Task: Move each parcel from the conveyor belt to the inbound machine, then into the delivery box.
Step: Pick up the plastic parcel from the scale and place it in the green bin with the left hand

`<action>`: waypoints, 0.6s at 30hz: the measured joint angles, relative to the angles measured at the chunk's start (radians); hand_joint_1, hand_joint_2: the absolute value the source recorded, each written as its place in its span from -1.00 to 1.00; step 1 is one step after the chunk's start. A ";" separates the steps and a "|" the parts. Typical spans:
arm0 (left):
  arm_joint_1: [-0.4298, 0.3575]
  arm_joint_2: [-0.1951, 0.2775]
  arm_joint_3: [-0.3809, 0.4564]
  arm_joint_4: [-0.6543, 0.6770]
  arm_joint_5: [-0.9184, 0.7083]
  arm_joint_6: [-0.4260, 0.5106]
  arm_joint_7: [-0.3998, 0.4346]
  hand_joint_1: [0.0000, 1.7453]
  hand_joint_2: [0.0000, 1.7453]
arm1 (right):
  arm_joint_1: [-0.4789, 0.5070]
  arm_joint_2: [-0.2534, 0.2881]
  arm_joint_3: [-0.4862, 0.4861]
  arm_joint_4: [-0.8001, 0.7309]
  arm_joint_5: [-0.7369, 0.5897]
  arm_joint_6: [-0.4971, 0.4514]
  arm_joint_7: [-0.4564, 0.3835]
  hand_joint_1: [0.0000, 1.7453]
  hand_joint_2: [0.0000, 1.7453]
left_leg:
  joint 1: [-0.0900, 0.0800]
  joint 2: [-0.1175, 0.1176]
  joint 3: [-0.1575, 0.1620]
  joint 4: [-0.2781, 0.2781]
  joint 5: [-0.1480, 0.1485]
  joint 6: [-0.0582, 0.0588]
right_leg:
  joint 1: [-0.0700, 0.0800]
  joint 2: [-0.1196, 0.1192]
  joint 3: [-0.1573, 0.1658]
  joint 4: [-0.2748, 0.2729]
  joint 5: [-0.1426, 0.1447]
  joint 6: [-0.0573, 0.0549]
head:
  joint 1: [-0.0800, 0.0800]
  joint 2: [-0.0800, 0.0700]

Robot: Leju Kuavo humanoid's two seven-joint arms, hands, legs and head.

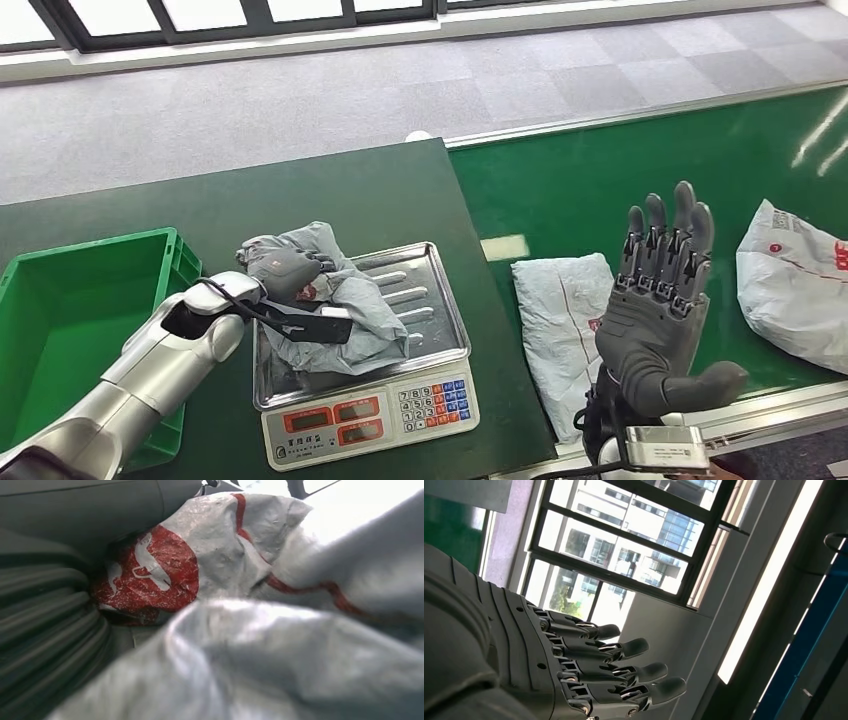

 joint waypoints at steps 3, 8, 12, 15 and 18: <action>0.036 0.028 0.000 -0.074 -0.026 0.025 0.041 1.00 1.00 | -0.002 0.003 0.000 -0.003 -0.001 0.000 0.006 -1.00 -1.00 | 0.000 -0.001 0.000 0.000 0.005 -0.007 | 0.000 0.001 0.000 0.000 0.001 0.000 | 0.000 0.000; 0.073 0.065 0.004 -0.164 -0.059 0.031 0.068 1.00 1.00 | 0.000 0.005 0.000 -0.013 -0.005 -0.002 0.009 -1.00 -1.00 | 0.000 -0.001 0.000 0.000 0.005 -0.007 | 0.001 0.002 -0.002 0.000 0.000 0.000 | 0.000 0.000; 0.090 0.080 0.005 -0.196 -0.063 0.033 0.072 1.00 1.00 | 0.000 0.005 0.000 -0.014 -0.009 -0.002 0.009 -1.00 0.00 | 0.000 -0.001 -0.001 0.000 0.004 -0.006 | 0.001 0.002 -0.002 0.000 -0.001 0.001 | 0.000 0.000; 0.105 0.089 0.013 -0.223 -0.091 0.057 0.081 1.00 1.00 | 0.001 0.005 -0.001 -0.015 -0.021 -0.003 0.008 -1.00 1.00 | 0.000 0.000 -0.001 0.000 0.003 -0.005 | 0.001 0.002 -0.002 0.000 -0.002 0.002 | 0.000 0.000; 0.133 0.101 0.041 -0.268 -0.139 0.100 0.106 1.00 1.00 | 0.009 0.005 -0.005 -0.018 -0.031 -0.010 0.004 -1.00 1.00 | 0.000 0.000 -0.001 0.000 0.003 -0.005 | 0.001 0.002 -0.003 0.000 -0.002 0.002 | 0.000 0.000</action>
